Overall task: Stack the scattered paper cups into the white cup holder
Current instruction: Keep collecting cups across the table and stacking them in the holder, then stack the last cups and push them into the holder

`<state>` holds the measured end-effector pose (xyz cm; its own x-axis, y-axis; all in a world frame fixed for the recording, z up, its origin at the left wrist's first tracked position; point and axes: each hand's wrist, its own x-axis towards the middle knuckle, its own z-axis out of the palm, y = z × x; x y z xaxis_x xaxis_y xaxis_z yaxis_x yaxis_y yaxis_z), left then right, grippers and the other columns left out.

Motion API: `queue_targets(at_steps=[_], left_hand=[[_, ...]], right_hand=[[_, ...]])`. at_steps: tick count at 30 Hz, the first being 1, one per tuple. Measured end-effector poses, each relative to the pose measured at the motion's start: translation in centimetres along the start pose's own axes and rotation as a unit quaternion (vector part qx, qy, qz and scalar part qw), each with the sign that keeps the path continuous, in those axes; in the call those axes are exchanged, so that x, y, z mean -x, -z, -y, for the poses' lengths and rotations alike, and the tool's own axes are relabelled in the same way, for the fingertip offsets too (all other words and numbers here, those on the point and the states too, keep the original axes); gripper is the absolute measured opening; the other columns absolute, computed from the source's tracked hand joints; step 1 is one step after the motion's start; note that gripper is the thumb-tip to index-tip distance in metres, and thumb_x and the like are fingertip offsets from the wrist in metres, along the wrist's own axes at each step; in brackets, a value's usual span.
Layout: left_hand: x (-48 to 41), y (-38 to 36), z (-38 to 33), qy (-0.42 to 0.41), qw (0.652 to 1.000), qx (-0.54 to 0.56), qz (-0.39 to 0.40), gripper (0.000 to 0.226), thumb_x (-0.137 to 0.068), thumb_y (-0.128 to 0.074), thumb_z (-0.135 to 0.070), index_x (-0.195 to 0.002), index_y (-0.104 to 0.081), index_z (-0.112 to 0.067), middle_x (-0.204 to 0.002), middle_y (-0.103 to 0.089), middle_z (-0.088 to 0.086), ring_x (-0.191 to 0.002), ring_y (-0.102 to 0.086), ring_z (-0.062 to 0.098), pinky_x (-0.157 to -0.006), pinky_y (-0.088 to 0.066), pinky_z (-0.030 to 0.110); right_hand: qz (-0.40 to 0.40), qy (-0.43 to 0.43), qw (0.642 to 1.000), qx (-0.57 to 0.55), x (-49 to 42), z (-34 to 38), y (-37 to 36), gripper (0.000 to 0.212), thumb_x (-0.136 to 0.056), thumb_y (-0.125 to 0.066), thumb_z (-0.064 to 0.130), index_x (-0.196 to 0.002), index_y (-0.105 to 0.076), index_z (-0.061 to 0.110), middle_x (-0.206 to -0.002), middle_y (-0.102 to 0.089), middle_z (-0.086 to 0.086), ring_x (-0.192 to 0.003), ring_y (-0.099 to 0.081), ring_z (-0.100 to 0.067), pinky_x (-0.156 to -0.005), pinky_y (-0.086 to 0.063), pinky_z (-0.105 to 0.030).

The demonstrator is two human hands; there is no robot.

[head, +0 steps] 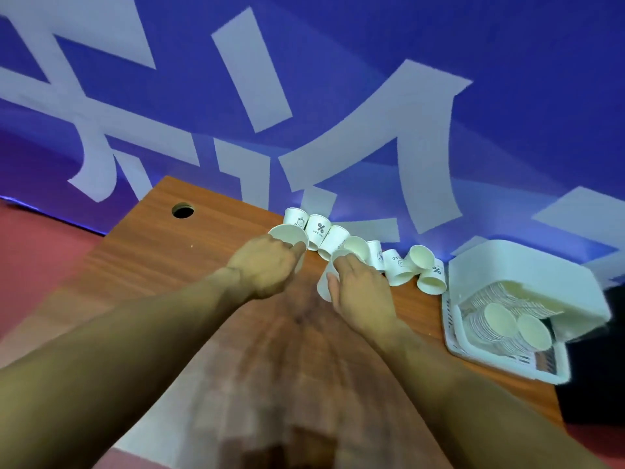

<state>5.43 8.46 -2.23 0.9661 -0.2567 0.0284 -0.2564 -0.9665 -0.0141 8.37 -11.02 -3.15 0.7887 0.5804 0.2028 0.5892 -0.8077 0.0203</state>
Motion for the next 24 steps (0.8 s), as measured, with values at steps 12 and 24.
queue_targets(at_steps=[12,24], left_hand=[[-6.3,2.5,-22.1,-0.096,0.992,0.019,-0.077,0.010,-0.088,-0.049,-0.026,-0.093,-0.050,-0.017,-0.088,-0.063,0.005,-0.072,-0.057,0.033,-0.064,-0.037,0.036],[-15.1,5.3,-38.1,-0.053,0.996,-0.056,-0.041,0.022,-0.086,-0.046,-0.013,-0.108,-0.044,-0.017,-0.088,-0.067,0.006,-0.064,-0.042,0.030,-0.048,-0.011,0.035]], right_hand=[[-0.091,-0.093,0.990,-0.051,13.7,-16.3,4.2,0.030,-0.073,-0.035,0.024,-0.086,-0.058,0.010,-0.079,-0.057,-0.007,-0.065,-0.057,-0.031,-0.060,-0.043,-0.035],[-0.097,-0.235,0.967,-0.030,20.3,-31.6,5.5,0.015,-0.070,-0.058,0.010,-0.085,-0.060,0.011,-0.072,-0.059,-0.003,-0.064,-0.057,-0.028,-0.068,-0.042,-0.040]])
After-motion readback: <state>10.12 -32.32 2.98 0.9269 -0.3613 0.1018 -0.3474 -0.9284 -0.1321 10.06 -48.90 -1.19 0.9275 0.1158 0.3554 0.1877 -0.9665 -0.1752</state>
